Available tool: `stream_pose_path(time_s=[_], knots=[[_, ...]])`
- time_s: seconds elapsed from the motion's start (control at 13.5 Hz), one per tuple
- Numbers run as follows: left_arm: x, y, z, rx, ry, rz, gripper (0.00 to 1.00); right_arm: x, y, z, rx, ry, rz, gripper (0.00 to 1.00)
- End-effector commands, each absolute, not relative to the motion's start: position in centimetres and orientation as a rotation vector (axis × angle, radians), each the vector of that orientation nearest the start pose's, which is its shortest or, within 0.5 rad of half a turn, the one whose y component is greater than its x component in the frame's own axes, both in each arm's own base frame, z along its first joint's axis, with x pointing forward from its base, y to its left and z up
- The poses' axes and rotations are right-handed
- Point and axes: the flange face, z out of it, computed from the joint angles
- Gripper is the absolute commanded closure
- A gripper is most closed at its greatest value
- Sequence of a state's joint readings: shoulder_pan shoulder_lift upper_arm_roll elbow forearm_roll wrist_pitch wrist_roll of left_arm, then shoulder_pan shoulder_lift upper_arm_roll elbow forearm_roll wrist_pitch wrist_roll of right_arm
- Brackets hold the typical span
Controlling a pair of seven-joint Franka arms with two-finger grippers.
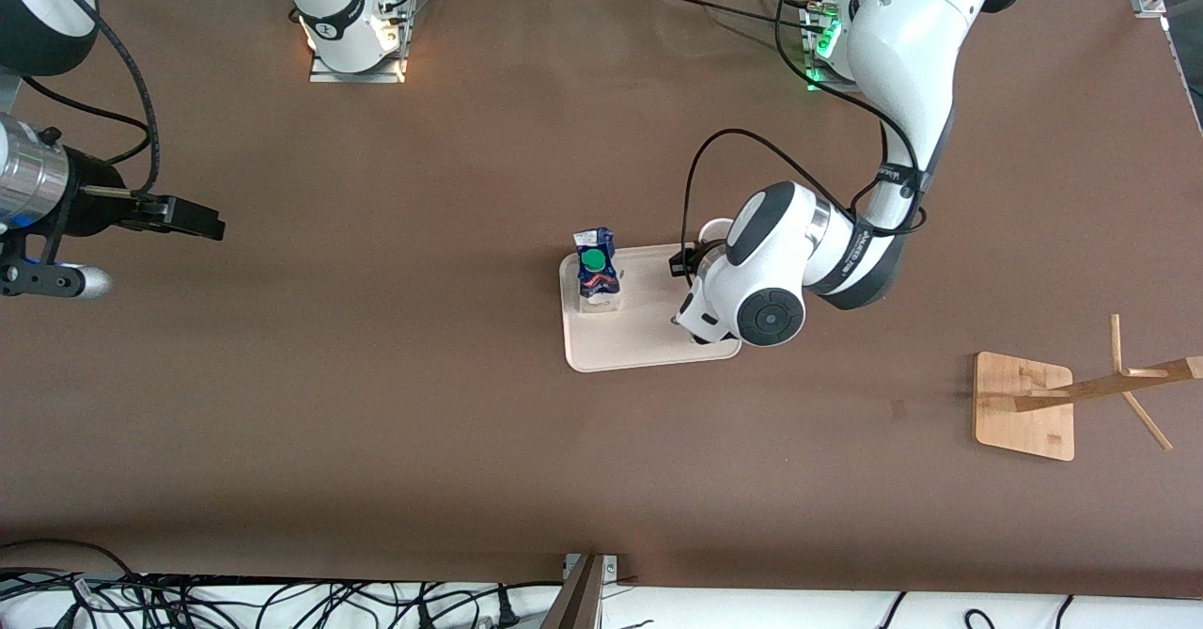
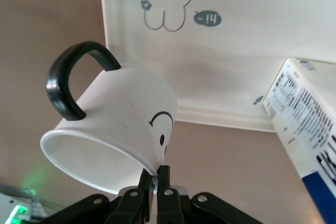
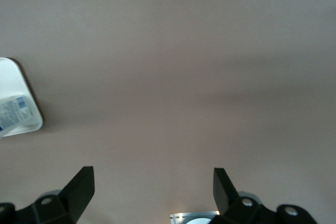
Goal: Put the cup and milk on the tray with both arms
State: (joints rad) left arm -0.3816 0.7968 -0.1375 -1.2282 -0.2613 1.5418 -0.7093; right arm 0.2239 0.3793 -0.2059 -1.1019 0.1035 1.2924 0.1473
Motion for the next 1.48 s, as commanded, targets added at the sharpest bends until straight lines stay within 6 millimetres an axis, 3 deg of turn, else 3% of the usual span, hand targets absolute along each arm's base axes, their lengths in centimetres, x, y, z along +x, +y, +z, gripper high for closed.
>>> stream_pose_path(time_s=[0.0,0.3,0.45,0.67,1.41], knots=[[61.3,-36.7,27.9,-3.041,-0.380,0.887,1.00,62.0,2.7,60.1,-3.110,0.156,0.285,0.00],[61.0,-37.8,26.4,-3.035,-0.364,0.879,1.00,61.6,-1.1,61.0,-3.091,0.185,0.253,0.00],[61.1,-37.9,25.7,-3.041,-0.370,0.868,1.00,61.5,-4.2,61.2,-3.076,0.183,0.212,0.00],[61.6,-37.8,26.1,-3.049,-0.371,0.843,1.00,60.3,-7.1,61.6,-3.072,0.156,0.257,0.00],[61.3,-38.6,24.8,-3.025,-0.324,0.764,1.00,57.6,-6.8,62.3,-3.114,0.169,0.339,0.00]])
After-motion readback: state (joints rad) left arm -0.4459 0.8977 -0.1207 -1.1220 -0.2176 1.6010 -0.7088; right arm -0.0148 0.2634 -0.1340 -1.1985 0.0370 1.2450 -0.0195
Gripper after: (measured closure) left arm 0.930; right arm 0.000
